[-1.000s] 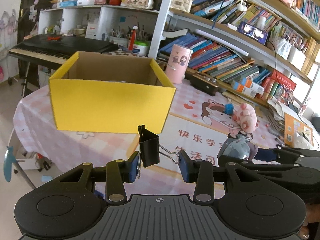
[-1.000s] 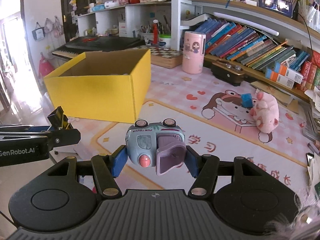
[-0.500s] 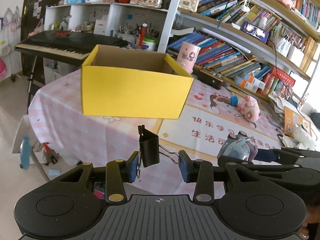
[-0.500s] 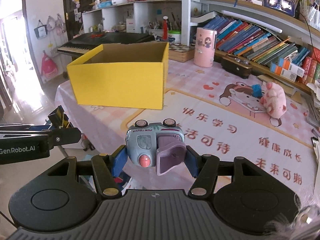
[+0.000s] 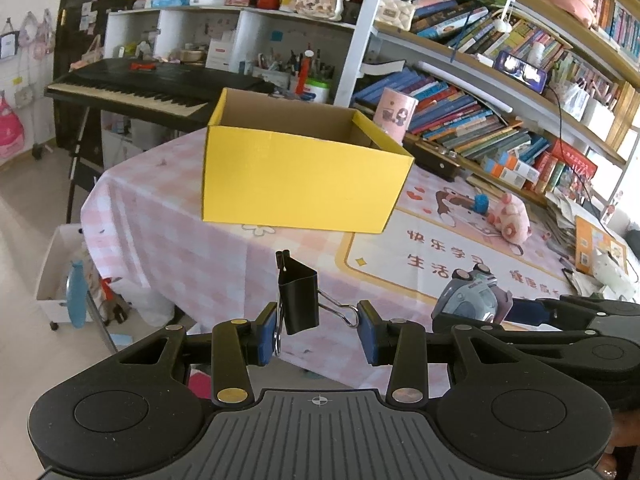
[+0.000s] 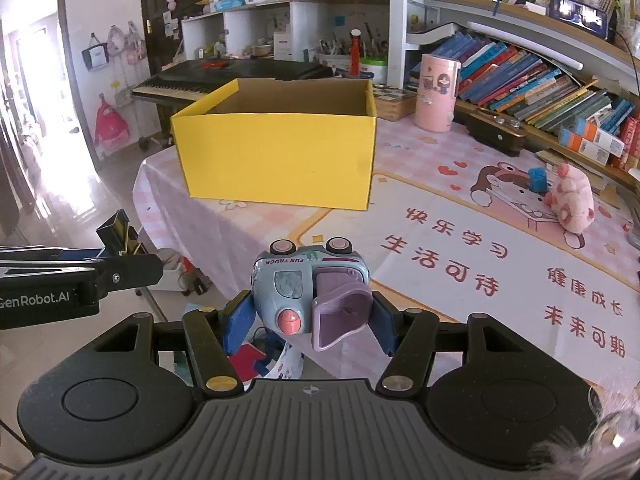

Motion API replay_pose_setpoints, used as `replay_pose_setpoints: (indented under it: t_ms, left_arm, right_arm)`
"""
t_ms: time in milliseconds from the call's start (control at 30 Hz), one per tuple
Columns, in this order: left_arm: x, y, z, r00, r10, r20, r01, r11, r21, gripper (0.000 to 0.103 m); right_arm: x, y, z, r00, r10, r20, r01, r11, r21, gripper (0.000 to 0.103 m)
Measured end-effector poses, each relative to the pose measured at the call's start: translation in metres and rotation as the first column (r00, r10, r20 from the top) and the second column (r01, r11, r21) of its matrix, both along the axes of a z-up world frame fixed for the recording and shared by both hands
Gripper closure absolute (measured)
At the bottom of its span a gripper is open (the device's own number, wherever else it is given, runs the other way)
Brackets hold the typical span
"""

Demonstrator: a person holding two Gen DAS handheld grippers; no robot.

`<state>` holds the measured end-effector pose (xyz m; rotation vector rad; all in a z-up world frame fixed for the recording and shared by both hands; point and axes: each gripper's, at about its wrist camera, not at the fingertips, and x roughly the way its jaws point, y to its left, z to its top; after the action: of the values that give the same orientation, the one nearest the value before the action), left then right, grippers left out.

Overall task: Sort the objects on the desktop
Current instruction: 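Carry the toy car and binder clip over the yellow box and lower them in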

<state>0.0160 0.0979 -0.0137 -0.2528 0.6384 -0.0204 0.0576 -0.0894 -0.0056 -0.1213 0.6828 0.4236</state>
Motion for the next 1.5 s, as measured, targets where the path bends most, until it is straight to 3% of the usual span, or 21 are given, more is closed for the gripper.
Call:
replay_pose_setpoints:
  t_ms: [1000, 1233, 1500]
  left_arm:
    - [0.017, 0.006, 0.001, 1.0, 0.009, 0.009, -0.009, 1.0, -0.01, 0.064]
    - [0.038, 0.001, 0.012, 0.998, -0.001, 0.068, -0.003, 0.998, 0.061, 0.064]
    - [0.084, -0.003, 0.042, 0.983, -0.013, 0.182, -0.016, 0.987, 0.158, 0.064]
  right_arm:
    - [0.011, 0.018, 0.003, 0.999, 0.033, 0.002, -0.033, 0.999, -0.033, 0.045]
    - [0.034, 0.017, 0.004, 0.999, 0.04, 0.011, -0.04, 0.999, -0.018, 0.045]
    - [0.087, 0.012, 0.034, 0.994, 0.023, 0.109, -0.03, 0.998, 0.061, 0.045]
